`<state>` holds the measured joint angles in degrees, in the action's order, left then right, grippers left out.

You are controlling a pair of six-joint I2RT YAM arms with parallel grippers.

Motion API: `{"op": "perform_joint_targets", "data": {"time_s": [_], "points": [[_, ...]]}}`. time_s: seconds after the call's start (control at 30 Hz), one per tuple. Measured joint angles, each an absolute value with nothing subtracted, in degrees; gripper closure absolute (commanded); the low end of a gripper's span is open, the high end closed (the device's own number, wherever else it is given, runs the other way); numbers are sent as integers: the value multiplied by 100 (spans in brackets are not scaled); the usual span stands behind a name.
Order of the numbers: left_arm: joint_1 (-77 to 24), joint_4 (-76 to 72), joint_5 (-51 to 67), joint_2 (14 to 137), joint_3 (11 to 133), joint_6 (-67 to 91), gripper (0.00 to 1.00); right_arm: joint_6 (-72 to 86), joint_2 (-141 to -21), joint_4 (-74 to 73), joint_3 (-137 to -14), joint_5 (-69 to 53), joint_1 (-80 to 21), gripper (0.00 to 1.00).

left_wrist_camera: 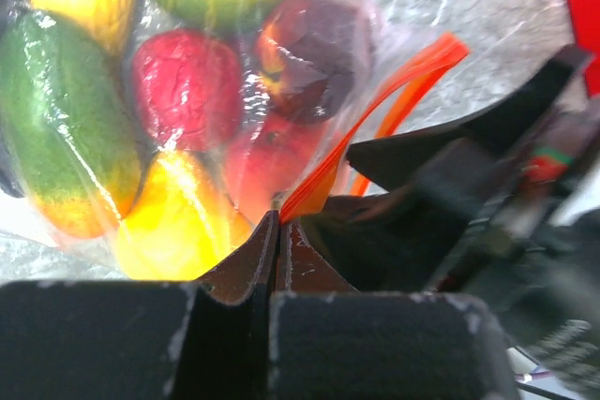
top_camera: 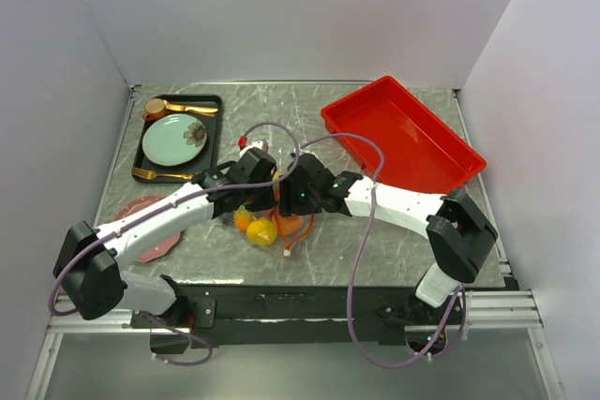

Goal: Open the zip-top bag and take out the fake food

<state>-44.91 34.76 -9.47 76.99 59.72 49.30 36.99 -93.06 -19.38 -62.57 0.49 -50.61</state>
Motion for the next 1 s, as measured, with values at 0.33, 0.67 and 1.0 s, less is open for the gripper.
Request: {"op": "perform_joint_targets", "data": {"time_s": [0.33,0.67,1.0], "points": [[-4475,3636,-1013,7856,6274,4886,99,3653,-9301,-1594,-5874,336,-5251,17],[-4453,3741,-1017,7961,6274,4904,99,3653,-9317,-1476,-5769,526,-5413,15],[-4407,3758,-1081,7966,6274,4906,99,3673,-9430,-1227,-5774,541,-5415,47]]}}
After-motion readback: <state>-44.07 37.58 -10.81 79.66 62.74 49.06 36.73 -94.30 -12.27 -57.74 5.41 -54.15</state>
